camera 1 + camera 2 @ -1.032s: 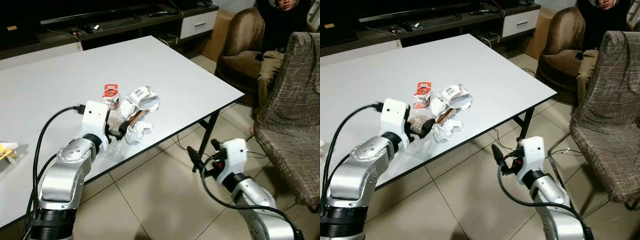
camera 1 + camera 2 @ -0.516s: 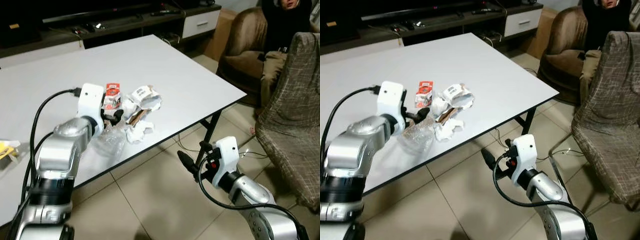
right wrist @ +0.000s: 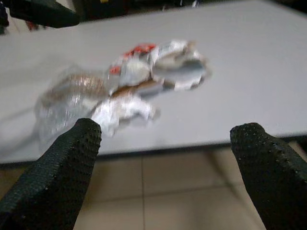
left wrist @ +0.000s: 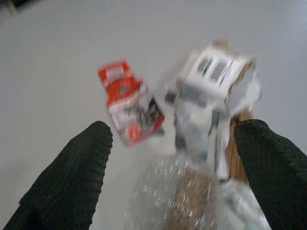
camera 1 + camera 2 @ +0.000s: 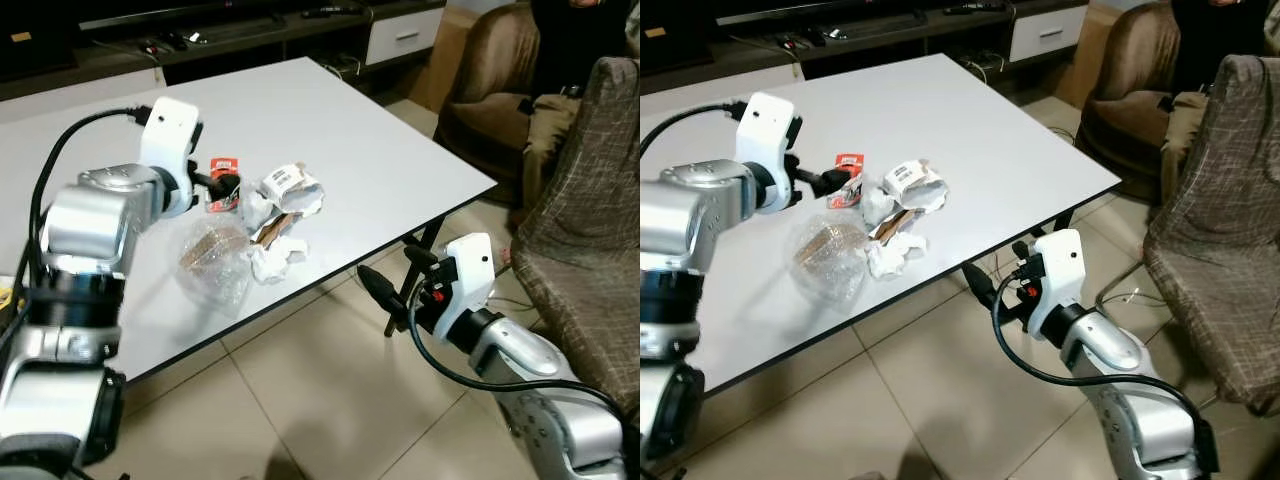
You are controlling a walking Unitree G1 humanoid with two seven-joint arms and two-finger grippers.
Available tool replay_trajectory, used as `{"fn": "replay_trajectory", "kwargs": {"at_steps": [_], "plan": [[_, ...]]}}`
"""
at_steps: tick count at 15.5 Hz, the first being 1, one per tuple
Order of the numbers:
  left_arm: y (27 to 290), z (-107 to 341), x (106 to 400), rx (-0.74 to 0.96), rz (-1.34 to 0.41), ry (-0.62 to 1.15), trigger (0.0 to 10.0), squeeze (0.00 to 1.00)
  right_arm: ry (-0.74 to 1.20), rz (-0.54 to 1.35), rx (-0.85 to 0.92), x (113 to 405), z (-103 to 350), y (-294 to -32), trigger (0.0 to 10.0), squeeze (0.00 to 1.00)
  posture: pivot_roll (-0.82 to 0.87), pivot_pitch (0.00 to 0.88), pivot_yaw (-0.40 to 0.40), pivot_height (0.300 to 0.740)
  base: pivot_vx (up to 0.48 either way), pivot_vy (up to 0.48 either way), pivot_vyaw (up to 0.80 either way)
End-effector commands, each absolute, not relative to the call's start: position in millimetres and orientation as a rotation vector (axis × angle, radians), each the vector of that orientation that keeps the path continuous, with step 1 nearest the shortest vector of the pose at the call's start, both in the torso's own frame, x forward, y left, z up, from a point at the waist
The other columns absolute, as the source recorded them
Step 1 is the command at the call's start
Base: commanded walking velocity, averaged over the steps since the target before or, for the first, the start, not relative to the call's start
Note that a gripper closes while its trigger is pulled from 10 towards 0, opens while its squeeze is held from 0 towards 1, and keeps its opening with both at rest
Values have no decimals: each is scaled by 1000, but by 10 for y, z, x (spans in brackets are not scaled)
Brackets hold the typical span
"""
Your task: Picking trash to rubbish bin
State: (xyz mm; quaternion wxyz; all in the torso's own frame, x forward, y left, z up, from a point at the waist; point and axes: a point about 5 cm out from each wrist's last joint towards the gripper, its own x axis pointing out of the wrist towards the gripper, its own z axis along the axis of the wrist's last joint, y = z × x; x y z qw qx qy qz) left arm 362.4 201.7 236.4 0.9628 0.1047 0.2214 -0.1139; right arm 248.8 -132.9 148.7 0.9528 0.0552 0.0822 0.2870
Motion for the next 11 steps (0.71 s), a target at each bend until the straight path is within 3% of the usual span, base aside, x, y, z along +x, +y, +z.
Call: {"fn": "replay_trajectory", "kwargs": {"at_steps": [1, 2, 3, 4, 6, 7, 8, 11], "plan": [[1999, 2368, 3636, 224, -259, 488, 10000, 0, 185, 597, 108, 2420, 1489, -1360, 10000, 0, -45, 48, -23, 740, 0, 0, 0], [1991, 2370, 3644, 219, -275, 502, 10000, 0, 194, 601, 105, 2415, 1486, -1362, 10000, 0, -45, 54, -24, 740, 0, 0, 0], [1977, 2363, 3653, 218, -304, 525, 10000, 714, 209, 607, 99, 2399, 1475, -1363, 10000, 0, -48, 59, -21, 740, 0, 0, 0], [1982, 2337, 3670, 224, -303, 541, 10000, 1000, 225, 613, 94, 2389, 1459, -1354, 10000, 0, -49, 53, -19, 740, 0, 0, 0], [2016, 2201, 3702, 215, -265, 584, 10000, 1000, 247, 630, 96, 2376, 1436, -1317, 10000, 0, -68, 42, -21, 740, 0, 0, 0], [2023, 2136, 3700, 199, -252, 596, 10000, 94, 270, 631, 92, 2368, 1408, -1315, 10000, 0, -72, 37, -25, 740, 0, 0, 0], [2030, 2054, 3681, 186, -249, 617, 10000, 0, 301, 639, 89, 2352, 1365, -1309, 10000, 0, -73, 35, -26, 740, 0, 0, 0], [2067, 1891, 3648, 160, -226, 656, 10000, 0, 336, 827, 75, 2247, 1295, -1177, 10000, 0, -75, 32, -27, 740, 0, 0, 0]]}}
